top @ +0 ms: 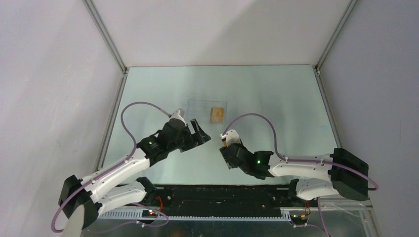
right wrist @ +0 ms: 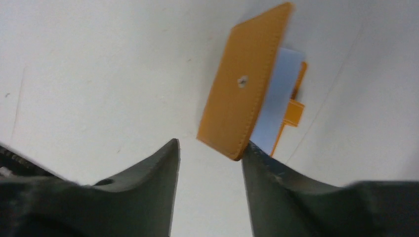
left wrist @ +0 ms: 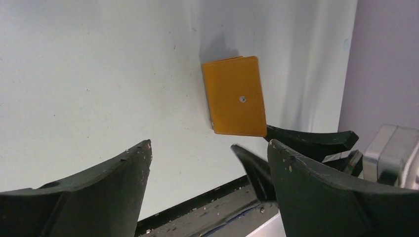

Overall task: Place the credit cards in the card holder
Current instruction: Open the card holder at the center of the board.

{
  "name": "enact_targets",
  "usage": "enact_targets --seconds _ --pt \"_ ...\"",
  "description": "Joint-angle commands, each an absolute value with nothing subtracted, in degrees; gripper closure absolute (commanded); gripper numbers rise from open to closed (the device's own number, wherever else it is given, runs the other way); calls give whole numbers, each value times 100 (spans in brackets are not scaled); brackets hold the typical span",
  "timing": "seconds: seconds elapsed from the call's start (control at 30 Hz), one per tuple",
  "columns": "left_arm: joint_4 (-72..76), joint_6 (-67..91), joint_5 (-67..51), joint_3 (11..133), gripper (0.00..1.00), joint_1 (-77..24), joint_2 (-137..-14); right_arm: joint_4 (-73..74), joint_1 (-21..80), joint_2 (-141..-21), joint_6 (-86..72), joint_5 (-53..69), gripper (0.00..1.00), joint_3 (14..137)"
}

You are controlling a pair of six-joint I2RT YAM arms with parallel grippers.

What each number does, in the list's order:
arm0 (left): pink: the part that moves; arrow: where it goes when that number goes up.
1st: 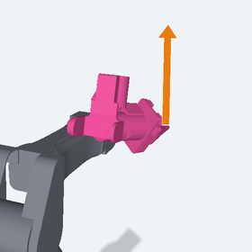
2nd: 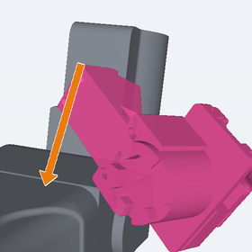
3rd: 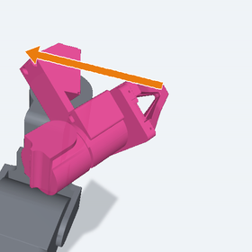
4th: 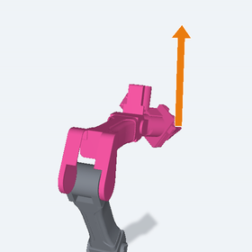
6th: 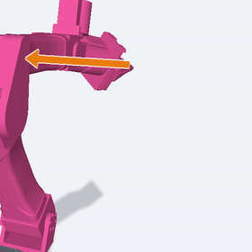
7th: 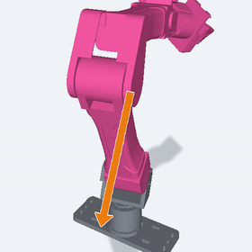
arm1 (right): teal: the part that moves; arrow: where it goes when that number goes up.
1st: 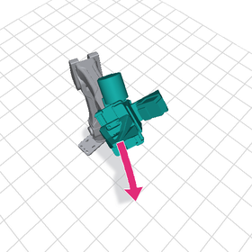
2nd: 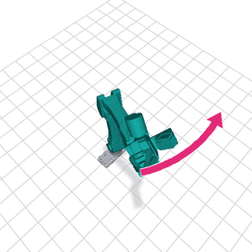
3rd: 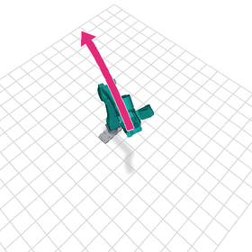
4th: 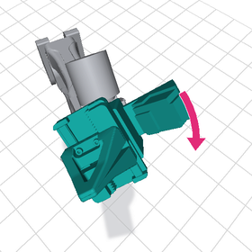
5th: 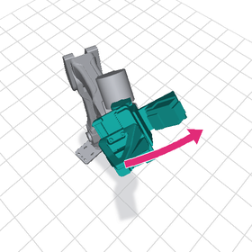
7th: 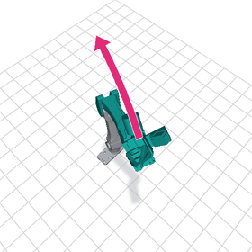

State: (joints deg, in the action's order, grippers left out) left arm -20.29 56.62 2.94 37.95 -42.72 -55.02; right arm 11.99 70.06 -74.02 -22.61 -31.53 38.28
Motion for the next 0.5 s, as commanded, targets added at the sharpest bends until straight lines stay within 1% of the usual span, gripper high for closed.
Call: enact_targets --seconds 0.0,0.07,0.2,0.3,0.4,0.47 --pt "-1941 5918 68 3973 9 -4238 -5766 1112 7022 -7099 -2289 -2025 36 3937" --pt "-1881 5963 -118 4008 9 -4236 -6046 1064 6970 -7045 -2311 -1620 29 3932" --pt "-1754 5915 -400 4167 10 -4247 -6474 863 6678 -6981 -2483 -947 22 3910" --pt "-1723 5824 -457 4262 11 -4250 -6656 534 6275 -6979 -2571 -438 19 3860" --pt "-1700 5786 -461 4325 11 -4252 -6803 125 5703 -7041 -2636 480 19 3827" --pt "-1677 5783 -475 4335 11 -4248 -6832 -241 5501 -7107 -2660 897 18 3819"
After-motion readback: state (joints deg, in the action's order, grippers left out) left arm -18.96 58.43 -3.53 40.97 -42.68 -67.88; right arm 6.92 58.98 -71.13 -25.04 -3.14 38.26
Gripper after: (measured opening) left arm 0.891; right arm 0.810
